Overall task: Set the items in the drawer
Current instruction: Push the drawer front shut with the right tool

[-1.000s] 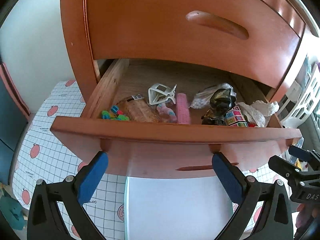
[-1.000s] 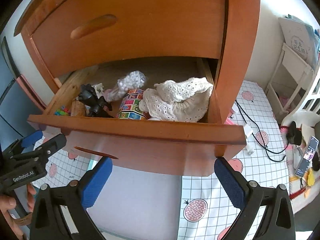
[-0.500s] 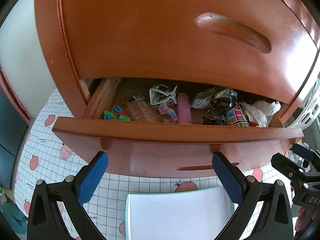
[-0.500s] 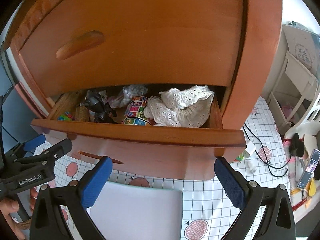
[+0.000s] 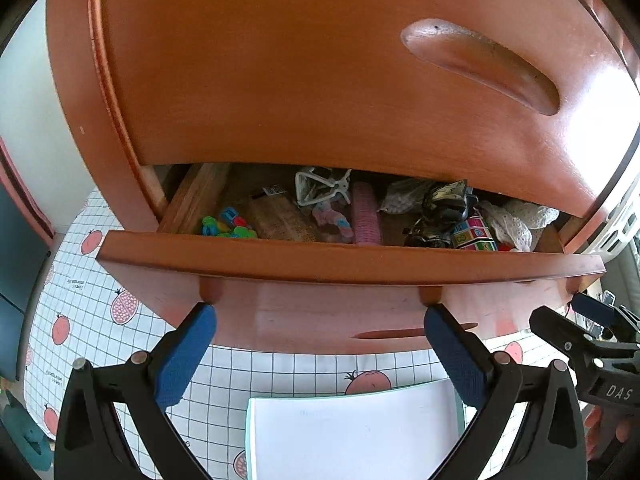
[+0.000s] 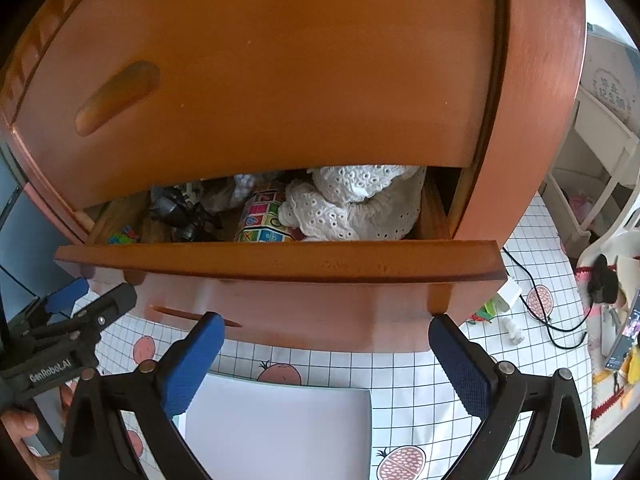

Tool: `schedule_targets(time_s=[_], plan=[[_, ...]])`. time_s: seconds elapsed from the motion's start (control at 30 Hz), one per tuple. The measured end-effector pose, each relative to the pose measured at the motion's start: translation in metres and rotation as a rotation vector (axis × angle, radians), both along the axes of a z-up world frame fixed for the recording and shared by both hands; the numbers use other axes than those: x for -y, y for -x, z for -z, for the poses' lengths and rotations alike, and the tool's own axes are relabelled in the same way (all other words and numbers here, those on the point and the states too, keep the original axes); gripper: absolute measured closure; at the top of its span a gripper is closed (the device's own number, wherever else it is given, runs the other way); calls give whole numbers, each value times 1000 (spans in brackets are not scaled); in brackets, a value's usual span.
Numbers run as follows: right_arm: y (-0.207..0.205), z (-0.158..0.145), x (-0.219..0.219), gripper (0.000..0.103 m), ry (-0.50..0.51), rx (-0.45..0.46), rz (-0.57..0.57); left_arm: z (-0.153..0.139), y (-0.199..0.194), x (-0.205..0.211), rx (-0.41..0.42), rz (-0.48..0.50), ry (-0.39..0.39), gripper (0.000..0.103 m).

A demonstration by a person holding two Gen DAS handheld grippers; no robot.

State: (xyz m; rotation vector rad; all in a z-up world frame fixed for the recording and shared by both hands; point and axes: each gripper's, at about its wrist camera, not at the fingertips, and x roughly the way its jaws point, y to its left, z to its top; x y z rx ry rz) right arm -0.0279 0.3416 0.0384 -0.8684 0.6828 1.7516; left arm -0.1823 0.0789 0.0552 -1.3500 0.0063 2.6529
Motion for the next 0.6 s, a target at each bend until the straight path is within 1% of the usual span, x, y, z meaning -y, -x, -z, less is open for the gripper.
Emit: schedule_targets(time_s=[0.07, 0.13, 0.2, 0.3, 0.4, 0.47, 0.53, 0.6], plan=[[-1, -2, 3, 0, 3, 4, -3, -2, -7, 9, 2, -3, -9, 0], [-1, -4, 7, 0, 2, -7, -17, -7, -14, 10, -14, 9, -23, 0], [2, -9, 14, 0, -12, -16, -38, -14, -18, 14, -30, 4, -20, 0], [9, -18, 22, 0, -47, -28, -76, -27, -23, 25, -76, -36, -23, 0], [19, -28, 28, 0, -93, -21, -113, -38, -16, 32, -124, -91, 11, 0], [24, -33, 26, 0, -103, -25, -123, -41, -1, 34, -104, -127, 33, 0], [29, -35, 24, 0, -106, -24, -131, -40, 12, 35, -108, -153, 48, 0], [31, -33, 23, 0, -110, -13, -136, -38, 25, 35, -104, -203, 109, 0]])
